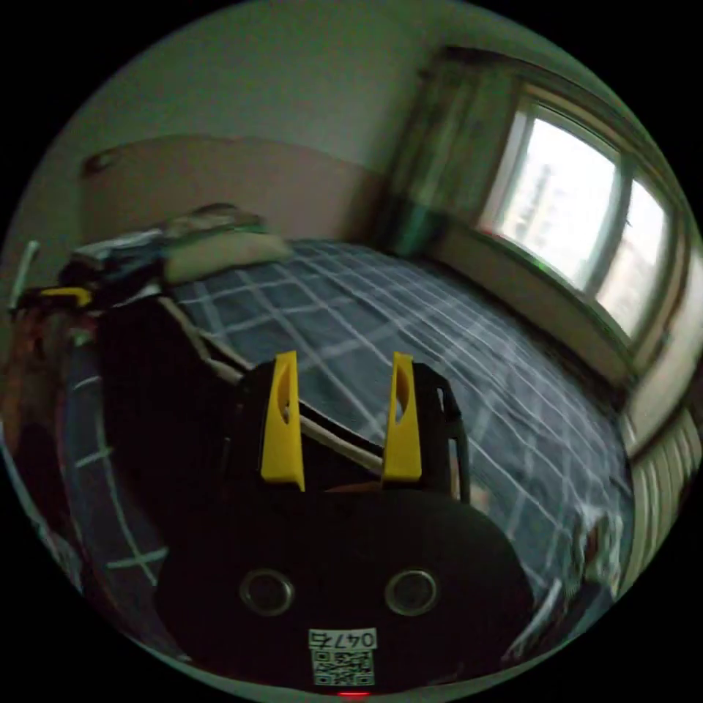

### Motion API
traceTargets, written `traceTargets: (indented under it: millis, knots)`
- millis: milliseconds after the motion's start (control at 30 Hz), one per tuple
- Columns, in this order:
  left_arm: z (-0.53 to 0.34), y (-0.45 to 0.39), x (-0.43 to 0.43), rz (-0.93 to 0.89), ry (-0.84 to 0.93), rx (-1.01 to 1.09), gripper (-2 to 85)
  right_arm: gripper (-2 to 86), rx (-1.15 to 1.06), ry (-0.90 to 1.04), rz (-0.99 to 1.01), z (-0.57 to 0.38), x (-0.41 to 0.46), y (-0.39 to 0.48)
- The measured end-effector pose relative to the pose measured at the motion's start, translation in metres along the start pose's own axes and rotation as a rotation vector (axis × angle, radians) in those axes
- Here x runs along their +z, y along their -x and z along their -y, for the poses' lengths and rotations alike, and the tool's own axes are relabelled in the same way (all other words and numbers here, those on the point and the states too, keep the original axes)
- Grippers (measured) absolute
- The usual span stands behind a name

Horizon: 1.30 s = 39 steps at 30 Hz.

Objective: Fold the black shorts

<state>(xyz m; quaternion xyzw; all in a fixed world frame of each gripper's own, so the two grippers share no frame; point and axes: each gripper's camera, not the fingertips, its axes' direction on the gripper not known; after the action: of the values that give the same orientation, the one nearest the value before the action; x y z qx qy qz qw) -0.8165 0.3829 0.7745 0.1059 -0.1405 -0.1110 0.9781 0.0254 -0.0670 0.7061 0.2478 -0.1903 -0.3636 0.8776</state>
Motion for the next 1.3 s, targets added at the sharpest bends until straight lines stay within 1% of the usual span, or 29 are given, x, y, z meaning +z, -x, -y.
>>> traceTargets:
  millis: [33,100,133,167,200,267,333,367,433,467,500,533,567,600,633,700,800,833,900,967,1033,1100,1133,1200,1233,1300]
  knots:
    - [-0.008,-0.003,0.003,-0.041,-0.015,-0.045,11.5,12.8,-0.041,-0.018,0.066,0.017,0.009,0.022]
    - [-0.021,-0.007,0.008,-0.059,-0.037,-0.105,11.3,11.9,-0.182,-0.015,0.309,0.084,0.052,0.11]
    - [-0.027,-0.009,0.01,-0.053,-0.055,-0.126,11.1,11.7,-0.214,-0.006,0.348,0.1,0.065,0.13]
    - [-0.029,-0.009,0.011,-0.053,-0.065,-0.129,11.1,11.6,-0.276,0.016,0.393,0.128,0.092,0.17]
    - [-0.031,-0.009,0.012,-0.066,-0.077,-0.131,11.0,11.7,-0.322,0.046,0.423,0.153,0.12,0.204]
    - [-0.031,-0.003,0.014,-0.14,-0.068,-0.148,10.9,12.1,-0.354,0.123,0.452,0.184,0.166,0.244]
    - [-0.025,0.002,0.021,-0.224,-0.01,-0.103,10.8,12.5,-0.358,0.205,0.471,0.209,0.21,0.271]
    - [-0.023,0.002,0.024,-0.221,0.01,-0.082,10.9,12.6,-0.364,0.255,0.472,0.221,0.236,0.286]
    - [-0.013,0.006,0.033,-0.109,0.05,-0.029,11.4,12.4,-0.352,0.325,0.482,0.234,0.269,0.301]
    - [-0.009,0.006,0.035,-0.087,0.052,-0.009,11.5,11.5,-0.345,0.368,0.5,0.239,0.287,0.309]
    - [0.0,0.008,0.039,-0.078,0.051,0.031,11.9,8.6,-0.333,0.402,0.542,0.242,0.301,0.315]
    - [0.009,0.012,0.041,-0.108,0.041,0.053,12.3,6.2,-0.33,0.41,0.583,0.244,0.306,0.318]
    - [0.013,0.014,0.041,-0.13,0.038,0.065,12.6,3.0,-0.33,0.395,0.684,0.247,0.309,0.323]
    - [0.018,0.019,0.04,-0.162,0.034,0.079,12.8,1.3,-0.361,0.337,0.746,0.249,0.301,0.328]
    - [0.017,0.025,0.037,-0.163,0.019,0.068,12.9,1.1,-0.392,0.299,0.764,0.249,0.294,0.331]
    - [0.007,0.033,0.027,-0.163,-0.056,0.099,12.7,0.4,-0.613,0.083,0.861,0.239,0.248,0.341]
    - [-0.01,0.04,0.008,-0.226,-0.186,0.199,12.6,0.2,-0.824,-0.106,0.992,0.221,0.193,0.339]
    - [-0.013,0.042,-0.001,-0.278,-0.231,0.24,13.1,0.2,-0.838,-0.121,1.034,0.22,0.186,0.336]
    - [-0.013,0.046,-0.014,-0.365,-0.277,0.246,13.2,0.2,-0.829,-0.204,1.172,0.228,0.176,0.321]
    - [-0.01,0.05,-0.022,-0.35,-0.285,0.22,12.6,0.1,-0.774,-0.21,1.249,0.244,0.193,0.315]
    - [-0.008,0.055,-0.022,-0.197,-0.241,0.148,12.0,0.1,-0.714,-0.137,1.145,0.263,0.227,0.323]
    - [-0.006,0.058,-0.014,-0.099,-0.177,0.103,11.5,0.1,-0.696,0.011,1.109,0.283,0.278,0.345]
    - [-0.003,0.058,-0.006,-0.066,-0.127,0.093,11.2,0.2,-0.691,0.039,1.098,0.287,0.29,0.351]
    - [0.0,0.058,0.005,-0.048,-0.061,0.086,11.0,0.3,-0.688,0.138,1.027,0.298,0.326,0.371]
    - [0.001,0.058,0.011,-0.043,-0.031,0.079,10.8,0.4,-0.679,0.155,0.997,0.3,0.334,0.374]
    - [0.003,0.058,0.019,-0.032,-0.008,0.066,10.7,1.0,-0.659,0.232,0.934,0.303,0.357,0.383]
